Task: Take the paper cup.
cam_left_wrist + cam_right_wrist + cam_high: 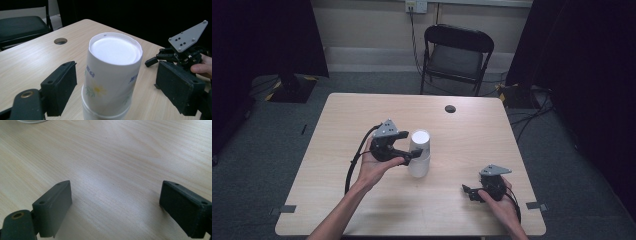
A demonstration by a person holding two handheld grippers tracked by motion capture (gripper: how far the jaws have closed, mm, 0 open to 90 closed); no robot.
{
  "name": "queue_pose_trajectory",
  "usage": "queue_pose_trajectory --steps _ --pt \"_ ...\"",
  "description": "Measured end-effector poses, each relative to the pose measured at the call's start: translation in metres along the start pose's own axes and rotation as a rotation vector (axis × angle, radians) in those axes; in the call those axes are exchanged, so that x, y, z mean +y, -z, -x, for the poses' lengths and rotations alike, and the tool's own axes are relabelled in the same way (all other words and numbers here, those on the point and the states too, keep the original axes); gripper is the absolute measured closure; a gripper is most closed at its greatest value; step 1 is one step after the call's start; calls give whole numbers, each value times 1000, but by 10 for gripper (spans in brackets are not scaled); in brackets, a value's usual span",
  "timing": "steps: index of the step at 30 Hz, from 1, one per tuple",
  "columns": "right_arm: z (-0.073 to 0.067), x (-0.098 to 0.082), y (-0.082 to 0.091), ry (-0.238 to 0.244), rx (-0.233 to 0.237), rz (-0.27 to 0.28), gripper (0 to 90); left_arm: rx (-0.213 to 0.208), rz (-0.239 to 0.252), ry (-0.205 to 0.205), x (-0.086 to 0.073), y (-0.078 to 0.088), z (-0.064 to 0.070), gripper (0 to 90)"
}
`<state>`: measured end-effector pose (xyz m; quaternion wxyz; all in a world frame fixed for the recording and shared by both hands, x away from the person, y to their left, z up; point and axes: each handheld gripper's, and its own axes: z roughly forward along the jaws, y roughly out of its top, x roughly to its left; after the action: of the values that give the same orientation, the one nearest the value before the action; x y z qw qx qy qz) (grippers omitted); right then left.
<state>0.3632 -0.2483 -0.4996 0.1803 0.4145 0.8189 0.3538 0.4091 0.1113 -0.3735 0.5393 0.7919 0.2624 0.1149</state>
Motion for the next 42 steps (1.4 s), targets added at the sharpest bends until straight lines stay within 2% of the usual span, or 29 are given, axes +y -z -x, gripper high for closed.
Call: queue_pose_trajectory --steps 7,12,13,14,17,19,21,23,25,29,32,42 --pt "0 0 0 0 1 0 104 7 4 8 1 -9 -3 169" --pt "0 0 0 0 1 0 104 11 -15 -4 5 -17 -3 176" --pt "0 0 0 0 1 0 104 -3 -37 -2 6 -22 -2 179" --pt "0 0 0 0 1 0 104 -3 -37 -2 6 -22 -2 186" --pt "0 0 0 0 1 0 104 14 -27 -21 9 -24 0 219" --pt "0 0 0 0 1 0 104 14 -36 -18 8 -27 0 224" --pt "0 0 0 0 1 0 104 53 -38 -26 6 -29 0 228" --pt "0 0 0 0 1 0 104 46 -35 -18 4 -30 1 230" --pt "0 0 0 0 1 0 104 54 -41 -28 4 -31 1 236" --pt "0 0 0 0 1 0 104 54 -37 -22 5 -32 2 264" --pt "0 0 0 0 1 0 104 54 -46 -43 6 -34 3 298" --pt "0 0 0 0 1 0 104 44 -44 -34 8 -31 2 320"
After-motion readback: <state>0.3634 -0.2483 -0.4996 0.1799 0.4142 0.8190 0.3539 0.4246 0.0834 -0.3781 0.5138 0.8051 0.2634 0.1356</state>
